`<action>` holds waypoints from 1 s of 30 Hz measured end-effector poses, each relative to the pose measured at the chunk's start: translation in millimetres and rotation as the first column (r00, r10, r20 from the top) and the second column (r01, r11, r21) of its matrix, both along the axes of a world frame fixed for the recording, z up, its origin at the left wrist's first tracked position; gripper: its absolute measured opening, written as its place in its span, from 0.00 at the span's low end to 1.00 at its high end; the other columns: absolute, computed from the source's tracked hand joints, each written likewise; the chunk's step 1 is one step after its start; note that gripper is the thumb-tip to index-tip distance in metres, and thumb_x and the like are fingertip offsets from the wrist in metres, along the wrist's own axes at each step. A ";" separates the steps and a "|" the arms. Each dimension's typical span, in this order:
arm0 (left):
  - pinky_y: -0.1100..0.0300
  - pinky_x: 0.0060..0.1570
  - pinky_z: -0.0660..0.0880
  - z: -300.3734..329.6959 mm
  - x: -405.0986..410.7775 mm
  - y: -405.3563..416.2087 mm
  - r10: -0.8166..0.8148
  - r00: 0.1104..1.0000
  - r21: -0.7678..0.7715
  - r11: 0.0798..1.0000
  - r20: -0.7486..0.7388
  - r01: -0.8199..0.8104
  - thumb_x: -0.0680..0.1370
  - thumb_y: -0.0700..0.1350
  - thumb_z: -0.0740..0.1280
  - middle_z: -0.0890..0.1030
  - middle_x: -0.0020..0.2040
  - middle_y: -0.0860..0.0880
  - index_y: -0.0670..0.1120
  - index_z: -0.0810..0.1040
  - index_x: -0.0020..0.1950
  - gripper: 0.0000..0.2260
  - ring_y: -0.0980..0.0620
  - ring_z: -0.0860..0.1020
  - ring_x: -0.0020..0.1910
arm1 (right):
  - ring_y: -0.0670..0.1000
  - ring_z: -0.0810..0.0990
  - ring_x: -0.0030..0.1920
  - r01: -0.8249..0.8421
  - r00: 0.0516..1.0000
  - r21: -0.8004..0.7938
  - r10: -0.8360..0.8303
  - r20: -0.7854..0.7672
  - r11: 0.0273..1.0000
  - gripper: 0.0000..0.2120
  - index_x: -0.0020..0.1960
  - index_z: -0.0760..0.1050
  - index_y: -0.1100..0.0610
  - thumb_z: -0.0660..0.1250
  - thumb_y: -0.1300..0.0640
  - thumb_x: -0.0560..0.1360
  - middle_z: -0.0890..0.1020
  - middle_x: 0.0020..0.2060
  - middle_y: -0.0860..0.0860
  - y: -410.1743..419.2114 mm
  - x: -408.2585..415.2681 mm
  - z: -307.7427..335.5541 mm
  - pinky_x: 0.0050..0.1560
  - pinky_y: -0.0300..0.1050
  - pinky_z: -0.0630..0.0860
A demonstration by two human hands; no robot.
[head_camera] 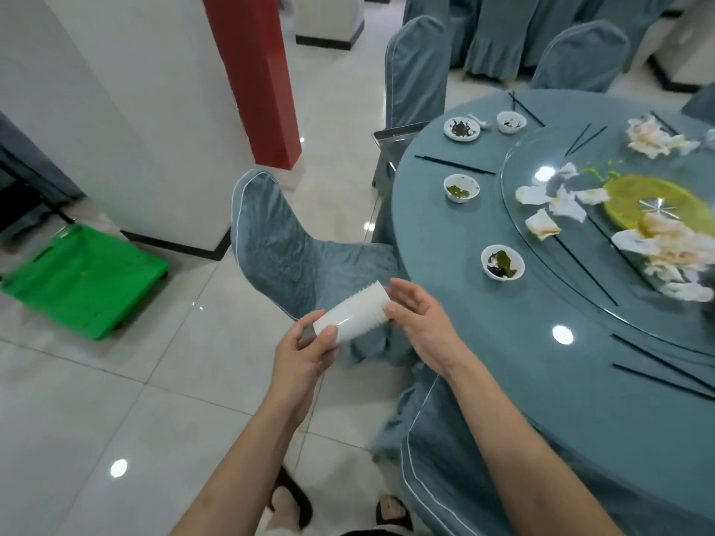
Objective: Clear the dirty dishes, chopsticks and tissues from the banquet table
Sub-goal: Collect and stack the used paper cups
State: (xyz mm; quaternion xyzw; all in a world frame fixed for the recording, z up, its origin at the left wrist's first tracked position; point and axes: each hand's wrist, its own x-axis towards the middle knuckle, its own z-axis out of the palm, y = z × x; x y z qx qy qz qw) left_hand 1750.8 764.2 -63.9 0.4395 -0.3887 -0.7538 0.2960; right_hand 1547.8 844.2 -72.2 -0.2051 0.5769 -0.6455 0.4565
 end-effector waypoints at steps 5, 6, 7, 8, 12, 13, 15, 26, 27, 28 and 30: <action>0.48 0.61 0.80 14.2 36.4 -80.8 -0.062 0.998 -0.026 0.998 0.000 0.062 0.77 0.42 0.74 0.84 0.59 0.40 0.47 0.79 0.65 0.16 0.43 0.84 0.58 | 0.53 0.79 0.67 0.107 0.985 -0.010 -0.105 0.138 0.994 0.31 0.73 0.72 0.55 0.77 0.54 0.73 0.80 0.66 0.54 -69.1 45.1 6.3 0.63 0.47 0.78; 0.49 0.61 0.80 18.3 44.2 -96.1 -0.069 0.998 -0.034 0.997 0.009 0.069 0.77 0.42 0.75 0.84 0.59 0.41 0.48 0.80 0.64 0.16 0.44 0.84 0.58 | 0.53 0.79 0.67 0.110 0.982 -0.018 -0.106 0.156 0.994 0.31 0.74 0.72 0.57 0.76 0.53 0.74 0.79 0.67 0.55 -83.3 55.5 9.4 0.64 0.47 0.77; 0.49 0.60 0.81 21.3 53.9 -112.6 -0.078 0.997 -0.050 0.996 0.011 0.078 0.77 0.42 0.75 0.84 0.59 0.41 0.49 0.80 0.64 0.16 0.44 0.84 0.58 | 0.53 0.79 0.67 0.104 0.981 -0.018 -0.100 0.169 0.994 0.30 0.74 0.71 0.59 0.75 0.53 0.75 0.79 0.68 0.55 -98.9 67.5 12.6 0.66 0.48 0.77; 0.49 0.59 0.81 25.9 62.4 -128.1 -0.082 0.997 -0.056 0.995 0.009 0.082 0.77 0.42 0.75 0.83 0.59 0.41 0.49 0.80 0.63 0.16 0.45 0.84 0.57 | 0.54 0.79 0.67 0.092 0.982 -0.019 -0.088 0.168 0.996 0.28 0.73 0.72 0.60 0.73 0.52 0.76 0.80 0.67 0.56 -114.5 78.4 15.0 0.67 0.49 0.76; 0.51 0.58 0.82 36.7 93.9 -186.7 -0.087 0.996 -0.082 0.993 -0.027 0.085 0.77 0.42 0.75 0.83 0.60 0.42 0.49 0.79 0.64 0.17 0.46 0.85 0.57 | 0.56 0.80 0.66 0.075 0.979 -0.034 -0.067 0.191 0.997 0.19 0.67 0.78 0.59 0.67 0.50 0.80 0.81 0.65 0.59 -176.4 118.2 32.1 0.68 0.52 0.75; 0.52 0.58 0.82 38.1 99.8 -198.1 -0.084 0.996 -0.079 0.994 -0.040 0.080 0.77 0.42 0.75 0.82 0.60 0.42 0.49 0.79 0.65 0.17 0.46 0.84 0.57 | 0.56 0.80 0.66 0.067 0.980 -0.037 -0.059 0.189 0.997 0.18 0.67 0.78 0.59 0.66 0.50 0.82 0.81 0.65 0.59 -190.4 124.2 34.8 0.68 0.53 0.75; 0.52 0.57 0.82 39.3 112.0 -220.8 -0.077 0.996 -0.068 0.995 -0.052 0.073 0.76 0.42 0.76 0.82 0.61 0.41 0.48 0.79 0.65 0.18 0.45 0.84 0.58 | 0.57 0.80 0.65 0.059 0.979 -0.035 -0.051 0.198 0.998 0.17 0.68 0.78 0.60 0.65 0.51 0.83 0.81 0.64 0.59 -219.3 135.5 39.8 0.69 0.54 0.75; 0.55 0.57 0.81 28.3 149.4 -390.4 -0.001 0.999 -0.086 0.996 -0.040 -0.002 0.76 0.42 0.76 0.82 0.59 0.39 0.49 0.80 0.63 0.16 0.45 0.84 0.57 | 0.59 0.77 0.66 -0.028 0.983 -0.021 0.031 0.180 0.999 0.19 0.69 0.74 0.60 0.64 0.51 0.83 0.76 0.67 0.62 -409.9 165.7 33.4 0.68 0.55 0.77; 0.55 0.57 0.81 25.2 149.5 -413.7 0.006 0.999 -0.089 0.996 -0.035 -0.009 0.76 0.42 0.76 0.83 0.59 0.39 0.50 0.81 0.63 0.16 0.45 0.84 0.57 | 0.59 0.77 0.66 -0.036 0.985 -0.020 0.039 0.170 0.999 0.16 0.68 0.74 0.59 0.64 0.51 0.84 0.76 0.66 0.61 -435.0 166.6 32.1 0.68 0.56 0.77; 0.55 0.56 0.81 23.2 148.9 -432.6 0.013 1.000 -0.088 0.996 -0.029 -0.015 0.76 0.42 0.76 0.83 0.59 0.39 0.50 0.81 0.62 0.15 0.45 0.84 0.57 | 0.59 0.77 0.66 -0.042 0.987 -0.018 0.044 0.157 0.999 0.13 0.66 0.74 0.57 0.63 0.52 0.84 0.76 0.65 0.60 -455.8 166.6 31.1 0.68 0.56 0.76; 0.55 0.56 0.81 22.9 144.7 -478.2 0.032 0.999 -0.086 0.996 -0.022 -0.033 0.77 0.41 0.75 0.83 0.58 0.39 0.48 0.80 0.62 0.15 0.46 0.84 0.56 | 0.59 0.78 0.65 -0.046 0.988 -0.032 0.050 0.147 0.998 0.11 0.64 0.74 0.56 0.63 0.52 0.84 0.77 0.64 0.59 -504.1 163.5 28.5 0.68 0.58 0.76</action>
